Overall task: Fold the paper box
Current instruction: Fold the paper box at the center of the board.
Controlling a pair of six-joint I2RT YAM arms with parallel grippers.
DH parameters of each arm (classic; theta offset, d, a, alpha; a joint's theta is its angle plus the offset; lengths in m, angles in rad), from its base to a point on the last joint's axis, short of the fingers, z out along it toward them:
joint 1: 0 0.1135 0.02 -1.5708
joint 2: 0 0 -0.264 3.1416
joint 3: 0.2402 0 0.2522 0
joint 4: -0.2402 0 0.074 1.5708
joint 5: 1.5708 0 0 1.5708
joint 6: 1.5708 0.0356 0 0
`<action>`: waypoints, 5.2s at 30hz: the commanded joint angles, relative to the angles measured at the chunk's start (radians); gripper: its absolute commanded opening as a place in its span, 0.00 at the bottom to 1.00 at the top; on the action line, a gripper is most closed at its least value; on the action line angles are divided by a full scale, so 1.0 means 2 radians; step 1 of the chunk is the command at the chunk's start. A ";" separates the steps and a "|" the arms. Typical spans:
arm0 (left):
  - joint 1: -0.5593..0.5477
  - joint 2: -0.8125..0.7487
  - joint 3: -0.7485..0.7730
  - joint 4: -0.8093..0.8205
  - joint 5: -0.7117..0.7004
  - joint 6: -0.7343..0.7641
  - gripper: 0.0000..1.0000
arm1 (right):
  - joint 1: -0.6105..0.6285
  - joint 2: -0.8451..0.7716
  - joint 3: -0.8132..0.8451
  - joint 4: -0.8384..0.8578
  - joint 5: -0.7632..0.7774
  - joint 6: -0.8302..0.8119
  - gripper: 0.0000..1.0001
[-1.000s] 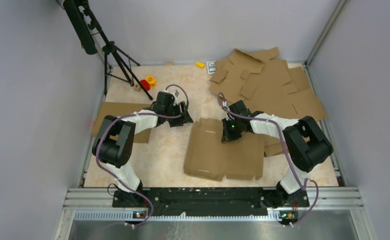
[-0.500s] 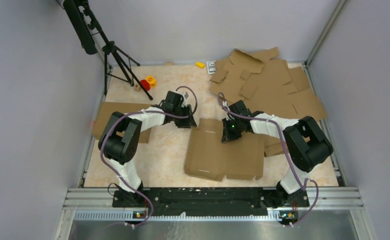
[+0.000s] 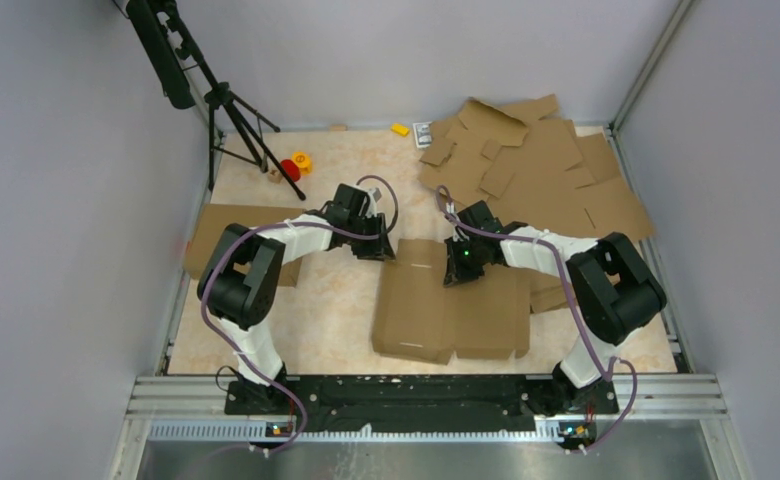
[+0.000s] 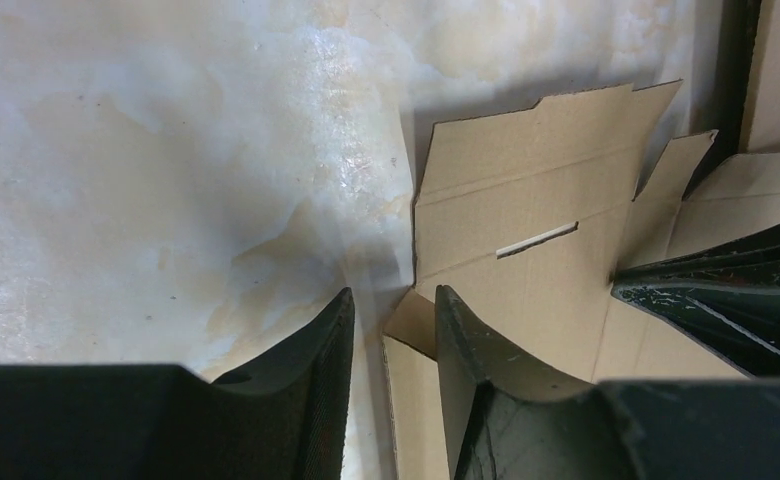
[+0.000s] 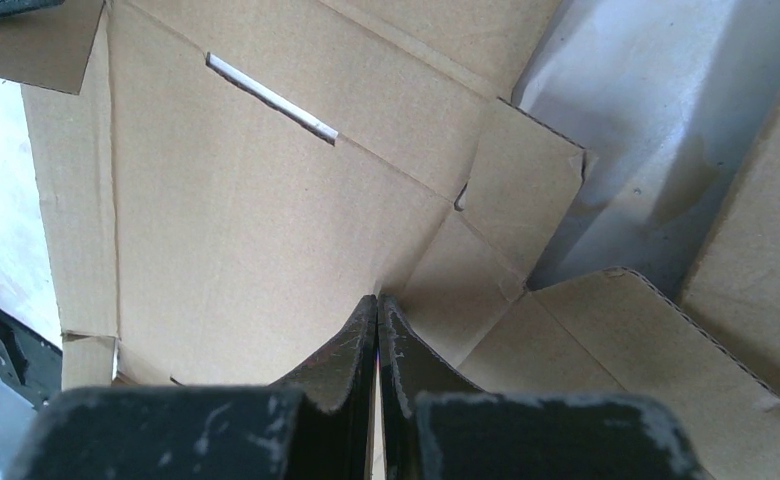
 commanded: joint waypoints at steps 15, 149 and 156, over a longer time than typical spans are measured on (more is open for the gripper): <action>-0.004 0.003 0.031 -0.020 0.066 -0.010 0.23 | 0.005 -0.013 0.016 -0.009 0.020 0.011 0.00; -0.043 -0.222 -0.101 -0.058 -0.123 -0.030 0.63 | -0.129 -0.263 -0.064 -0.057 -0.023 0.041 0.02; -0.043 -0.200 -0.143 -0.029 -0.094 -0.054 0.49 | -0.129 -0.262 -0.068 -0.044 -0.043 0.046 0.02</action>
